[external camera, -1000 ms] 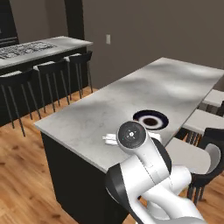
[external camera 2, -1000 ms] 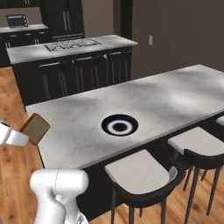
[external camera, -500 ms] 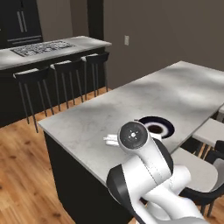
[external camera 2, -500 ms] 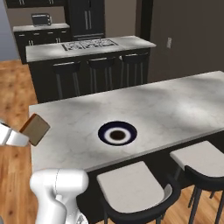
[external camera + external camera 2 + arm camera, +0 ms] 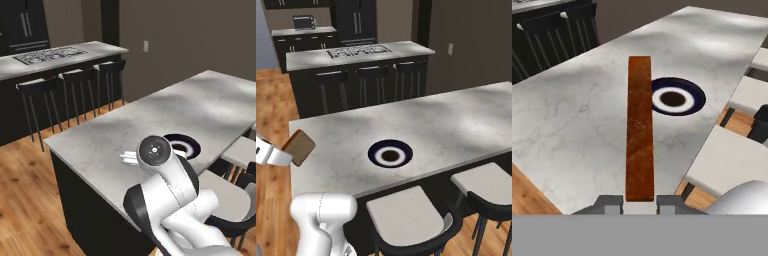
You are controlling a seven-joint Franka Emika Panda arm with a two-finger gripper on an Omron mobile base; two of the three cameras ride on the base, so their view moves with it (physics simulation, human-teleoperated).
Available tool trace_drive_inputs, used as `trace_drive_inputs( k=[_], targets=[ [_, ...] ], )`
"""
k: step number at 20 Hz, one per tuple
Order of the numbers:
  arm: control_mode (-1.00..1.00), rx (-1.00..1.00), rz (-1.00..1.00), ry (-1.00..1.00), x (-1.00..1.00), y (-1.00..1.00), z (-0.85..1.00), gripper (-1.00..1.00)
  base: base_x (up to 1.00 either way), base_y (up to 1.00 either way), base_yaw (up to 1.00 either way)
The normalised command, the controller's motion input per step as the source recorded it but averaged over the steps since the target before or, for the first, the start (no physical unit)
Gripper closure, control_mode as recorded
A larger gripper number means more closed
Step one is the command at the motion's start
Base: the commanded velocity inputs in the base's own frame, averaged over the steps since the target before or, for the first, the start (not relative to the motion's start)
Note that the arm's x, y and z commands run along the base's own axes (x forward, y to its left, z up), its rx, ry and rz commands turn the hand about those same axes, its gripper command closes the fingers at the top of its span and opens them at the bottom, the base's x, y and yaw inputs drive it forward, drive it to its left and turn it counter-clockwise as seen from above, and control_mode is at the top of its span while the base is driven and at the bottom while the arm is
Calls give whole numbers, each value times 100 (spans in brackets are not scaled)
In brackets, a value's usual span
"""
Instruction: Start the toaster. Once the lever pops up, take the bread to the plate on the dining counter.
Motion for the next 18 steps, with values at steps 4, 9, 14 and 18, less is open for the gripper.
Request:
trace_drive_inputs(
  k=[4, 9, 14, 18],
  targets=[
    [-100, 13, 11, 11, 85, -79, -2, 100, 0, 0, 0],
    [-100, 13, 18, 12, 73, -83, 0, 100, 0, 0, 0],
    [-100, 12, 20, 11, 60, -80, -4, 100, 0, 0, 0],
    [-100, 16, 18, 14, 59, -76, -9, 100, 0, 0, 0]
  ],
)
